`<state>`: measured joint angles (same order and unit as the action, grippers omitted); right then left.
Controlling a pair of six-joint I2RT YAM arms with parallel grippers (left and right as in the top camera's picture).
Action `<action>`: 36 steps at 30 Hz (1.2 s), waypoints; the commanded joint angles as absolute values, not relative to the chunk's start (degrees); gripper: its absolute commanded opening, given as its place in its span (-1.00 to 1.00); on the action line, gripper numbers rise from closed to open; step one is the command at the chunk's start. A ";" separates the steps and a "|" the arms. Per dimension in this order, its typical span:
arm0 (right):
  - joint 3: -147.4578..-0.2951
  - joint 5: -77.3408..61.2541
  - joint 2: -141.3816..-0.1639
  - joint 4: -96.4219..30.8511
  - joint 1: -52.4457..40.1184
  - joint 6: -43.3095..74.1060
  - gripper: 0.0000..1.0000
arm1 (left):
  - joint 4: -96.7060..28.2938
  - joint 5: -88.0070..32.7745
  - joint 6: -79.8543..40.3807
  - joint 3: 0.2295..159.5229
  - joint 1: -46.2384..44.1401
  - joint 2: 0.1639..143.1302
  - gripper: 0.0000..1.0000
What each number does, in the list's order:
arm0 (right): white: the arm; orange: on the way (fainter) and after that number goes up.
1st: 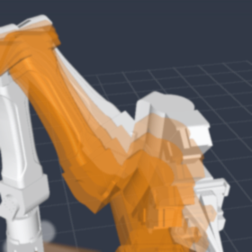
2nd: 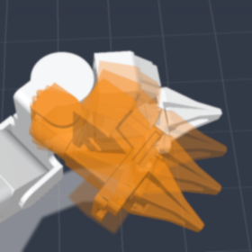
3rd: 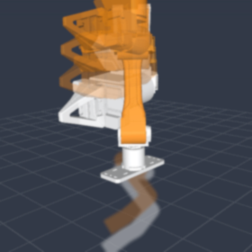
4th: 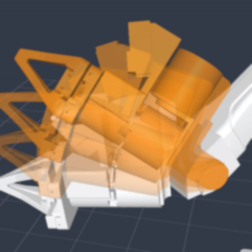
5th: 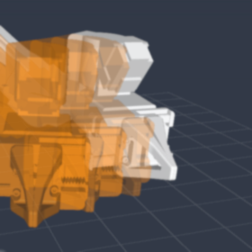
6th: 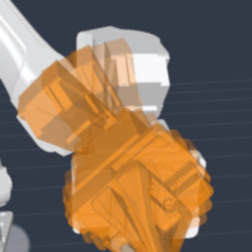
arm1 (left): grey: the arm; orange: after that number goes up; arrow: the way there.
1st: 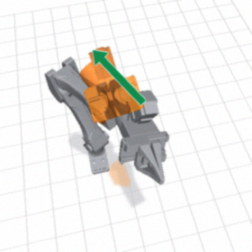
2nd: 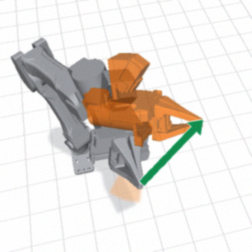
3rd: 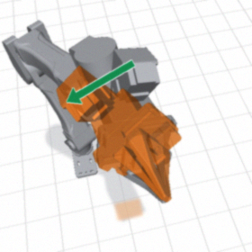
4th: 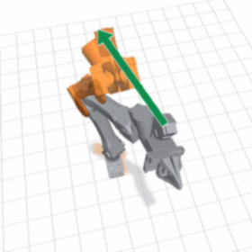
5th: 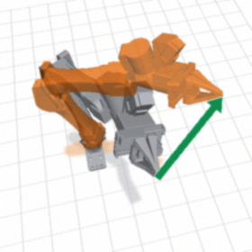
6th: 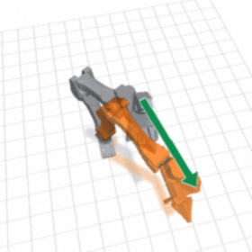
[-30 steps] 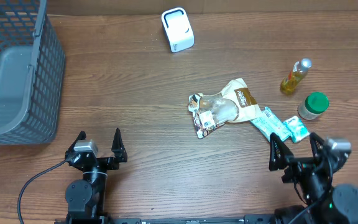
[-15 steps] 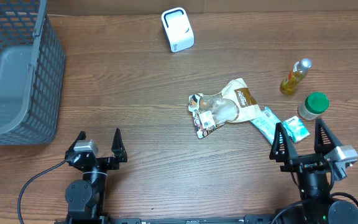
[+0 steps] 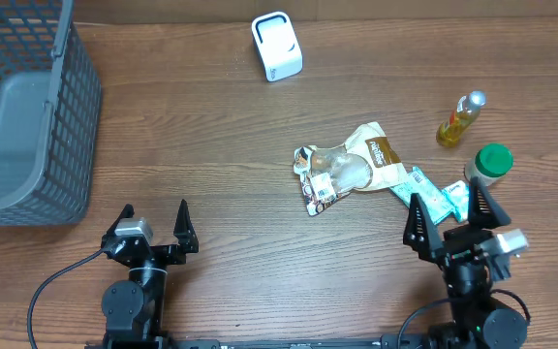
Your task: Scan the item barcode
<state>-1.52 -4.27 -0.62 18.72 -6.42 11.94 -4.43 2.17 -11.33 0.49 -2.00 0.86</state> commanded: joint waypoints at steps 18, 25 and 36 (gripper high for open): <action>-0.45 -5.45 -0.16 -4.38 -6.24 12.36 1.00 | -4.40 1.91 -10.28 0.32 -1.96 0.25 1.00; -0.45 -5.48 -0.16 -4.38 -6.26 12.36 1.00 | -4.40 1.91 -10.28 0.32 -1.96 0.25 0.99; -0.45 -5.48 -0.16 -4.38 -6.24 12.36 1.00 | -4.40 1.91 -10.28 0.32 -1.96 0.25 0.99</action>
